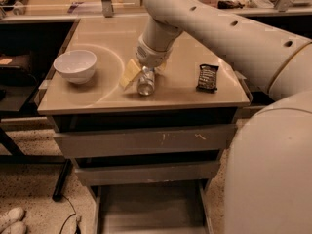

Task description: Place redbull can into bottom drawer

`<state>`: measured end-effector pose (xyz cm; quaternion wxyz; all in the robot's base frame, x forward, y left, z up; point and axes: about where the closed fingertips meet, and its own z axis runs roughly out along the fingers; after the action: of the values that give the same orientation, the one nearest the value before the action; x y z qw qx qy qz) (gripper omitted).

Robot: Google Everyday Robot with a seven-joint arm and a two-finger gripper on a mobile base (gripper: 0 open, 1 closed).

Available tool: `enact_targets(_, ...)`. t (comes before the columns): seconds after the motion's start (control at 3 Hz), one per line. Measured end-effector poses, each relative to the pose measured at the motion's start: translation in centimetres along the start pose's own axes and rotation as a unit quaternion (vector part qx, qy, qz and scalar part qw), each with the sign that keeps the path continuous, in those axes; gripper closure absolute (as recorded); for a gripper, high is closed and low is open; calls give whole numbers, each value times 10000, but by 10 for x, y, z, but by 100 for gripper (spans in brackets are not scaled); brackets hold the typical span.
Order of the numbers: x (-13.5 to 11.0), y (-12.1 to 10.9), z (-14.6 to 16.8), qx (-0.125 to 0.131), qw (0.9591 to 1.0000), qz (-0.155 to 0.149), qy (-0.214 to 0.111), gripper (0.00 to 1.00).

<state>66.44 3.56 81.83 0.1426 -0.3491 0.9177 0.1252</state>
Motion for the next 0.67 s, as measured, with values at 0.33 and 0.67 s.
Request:
enact_targets(0.33,0,0,0,0,10000,0,0,42)
enact_targets(0.67,0,0,0,0,10000,0,1,65)
